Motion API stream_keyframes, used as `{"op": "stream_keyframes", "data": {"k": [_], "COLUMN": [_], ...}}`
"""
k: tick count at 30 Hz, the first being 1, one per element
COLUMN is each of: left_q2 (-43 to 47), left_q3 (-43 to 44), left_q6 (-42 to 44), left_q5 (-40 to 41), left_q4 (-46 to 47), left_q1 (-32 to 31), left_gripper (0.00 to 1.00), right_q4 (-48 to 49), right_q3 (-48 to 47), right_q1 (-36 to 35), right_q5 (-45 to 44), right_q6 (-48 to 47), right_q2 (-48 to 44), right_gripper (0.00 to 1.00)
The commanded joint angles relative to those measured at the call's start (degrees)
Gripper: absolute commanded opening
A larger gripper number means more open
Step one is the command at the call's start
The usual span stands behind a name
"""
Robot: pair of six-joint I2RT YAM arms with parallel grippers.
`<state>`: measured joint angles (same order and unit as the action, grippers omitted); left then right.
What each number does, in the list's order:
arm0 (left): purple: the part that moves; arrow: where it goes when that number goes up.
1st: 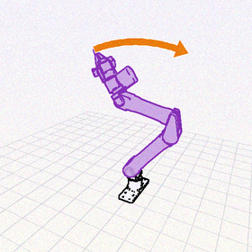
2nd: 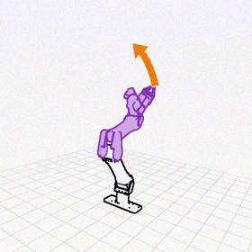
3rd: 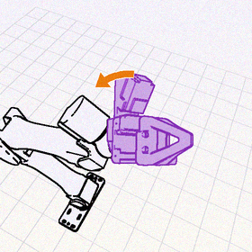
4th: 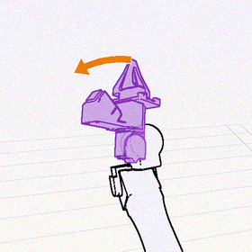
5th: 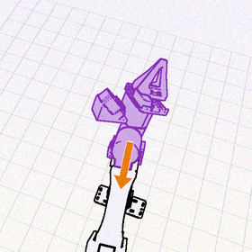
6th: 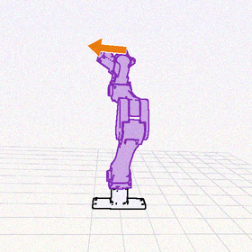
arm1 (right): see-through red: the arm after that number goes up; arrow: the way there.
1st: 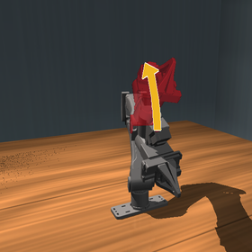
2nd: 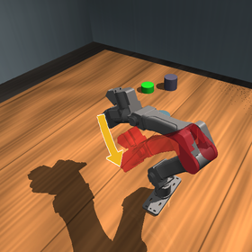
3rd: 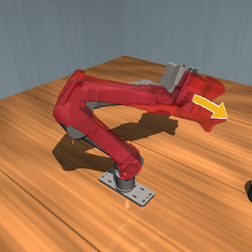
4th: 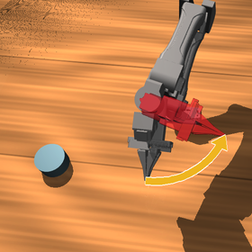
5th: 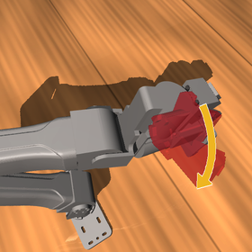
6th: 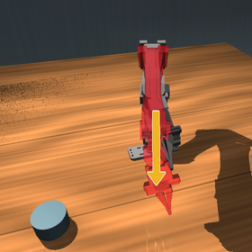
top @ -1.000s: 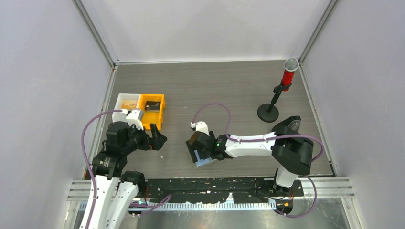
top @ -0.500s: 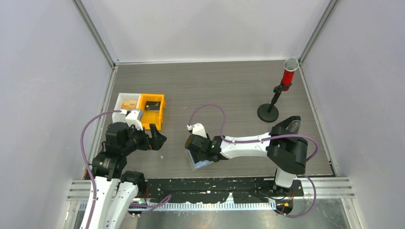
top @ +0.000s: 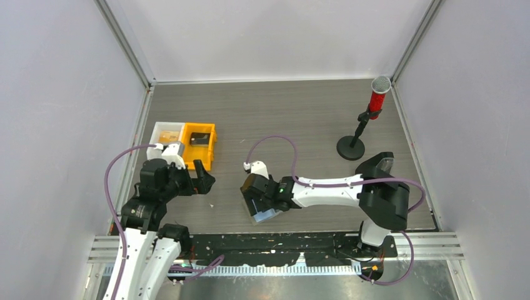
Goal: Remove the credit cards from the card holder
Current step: Remove the credit card from the card holder.
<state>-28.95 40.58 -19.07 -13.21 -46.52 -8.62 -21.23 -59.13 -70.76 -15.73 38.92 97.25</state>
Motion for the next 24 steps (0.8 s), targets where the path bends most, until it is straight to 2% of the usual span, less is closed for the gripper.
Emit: {"op": "stream_keyframes", "data": {"k": [1,4,8,12,15,18,24], "left_q2": [1.2,1.8,-0.7,-3.0,-4.2,-6.2,-11.6], "left_q3": [1.2,-0.8,-3.1,-8.3,-10.3,-10.8,-14.7], "left_q6": [-2.0,-4.6,-9.6,-16.8,-20.0,-21.6,-26.3], "left_q5": [-3.6,-10.7,-18.6,-23.6,-22.3,-17.0,-10.7], "left_q4": [1.6,5.5,9.1,17.5,22.2,25.0,35.6], "left_q1": [-0.1,-0.2,-0.2,-1.0,-4.6,-11.1,-21.2], "left_gripper": [0.98,0.93,0.78,0.65,0.60,0.56,0.42], "right_q4": [5.7,6.1,6.8,10.7,11.8,14.1,17.0], "right_q3": [0.8,2.2,5.7,12.0,16.3,19.7,24.8], "right_q1": [-0.3,0.1,2.2,5.9,9.0,12.5,18.6], "right_q5": [4.6,4.0,4.7,7.6,9.0,13.0,20.3], "right_q6": [-2.1,-6.1,-8.6,-8.3,-8.5,-8.3,-9.3], "right_q2": [-6.2,-8.6,-14.2,-19.4,-22.9,-25.8,-28.1], "right_gripper": [0.70,0.66,0.64,0.61,0.60,0.59,0.59]}}
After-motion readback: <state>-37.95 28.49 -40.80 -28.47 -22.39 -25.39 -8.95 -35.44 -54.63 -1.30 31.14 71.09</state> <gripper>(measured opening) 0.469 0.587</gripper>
